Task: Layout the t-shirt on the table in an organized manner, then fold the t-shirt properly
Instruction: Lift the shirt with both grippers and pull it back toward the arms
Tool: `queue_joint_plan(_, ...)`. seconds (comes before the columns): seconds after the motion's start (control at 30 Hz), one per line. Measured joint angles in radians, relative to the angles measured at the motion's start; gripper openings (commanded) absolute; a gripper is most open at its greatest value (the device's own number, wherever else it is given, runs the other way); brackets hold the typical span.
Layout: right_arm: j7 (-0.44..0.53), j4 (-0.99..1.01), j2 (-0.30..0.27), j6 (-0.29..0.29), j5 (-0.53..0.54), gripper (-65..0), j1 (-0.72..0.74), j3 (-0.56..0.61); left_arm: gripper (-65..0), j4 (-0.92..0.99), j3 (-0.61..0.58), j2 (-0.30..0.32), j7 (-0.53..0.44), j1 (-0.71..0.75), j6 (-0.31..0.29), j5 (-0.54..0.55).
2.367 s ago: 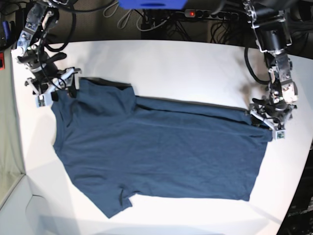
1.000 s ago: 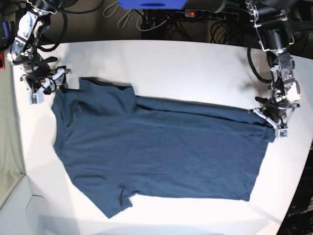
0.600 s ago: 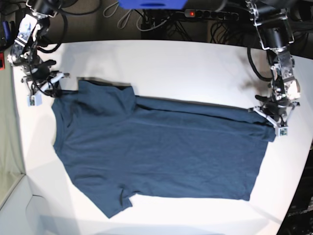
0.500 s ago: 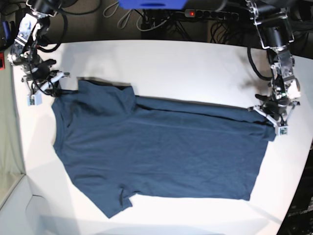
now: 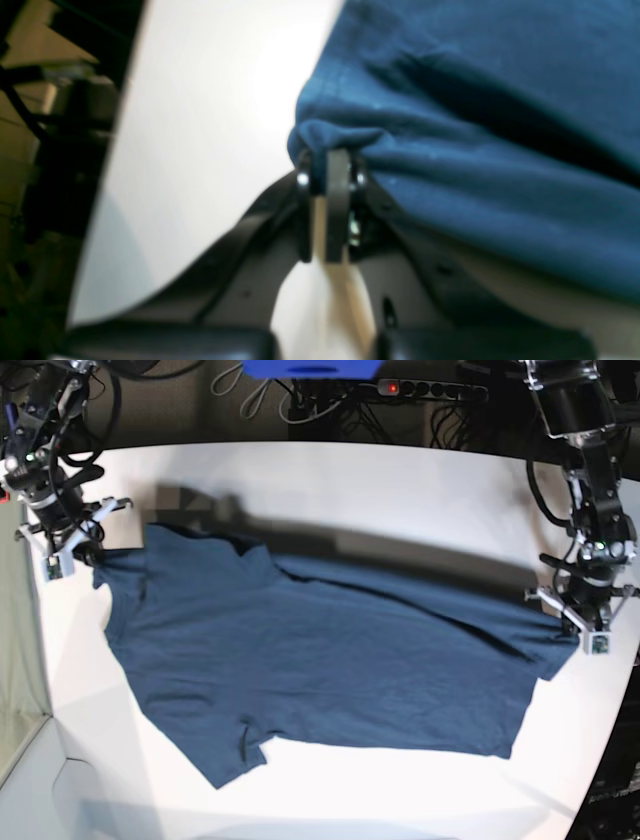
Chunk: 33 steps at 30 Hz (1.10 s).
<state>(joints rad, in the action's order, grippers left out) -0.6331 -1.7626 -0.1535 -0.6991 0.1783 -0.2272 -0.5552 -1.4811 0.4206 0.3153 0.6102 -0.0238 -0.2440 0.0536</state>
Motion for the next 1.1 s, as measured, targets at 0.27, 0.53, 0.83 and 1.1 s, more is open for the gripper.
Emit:
queue_joint_plan(0.27,-0.220,0.065,-0.065,-0.010,-0.002,-65.0,0.267,0.013,-64.9,0.122,-0.010,0.017,0.085,-0.224,-0.013,0.004)
queue_joint_plan(0.53,-0.276,0.060,-0.073,-0.011,-0.018,-65.0,0.225,0.064,-64.9,0.134,-0.011,0.023,0.154,-0.254,-0.012,0.002)
queue_joint_plan(0.83,-0.272,-0.067,-0.165,-0.006,-0.016,-65.0,0.170,0.226,-64.9,0.130,-0.010,0.056,0.164,-0.223,-0.006,0.002)
queue_joint_plan(1.1,-0.433,-0.005,-0.132,-0.008,-0.006,-65.0,0.338,0.166,-64.9,0.133,-0.011,0.054,0.310,-0.314,-0.004,0.007)
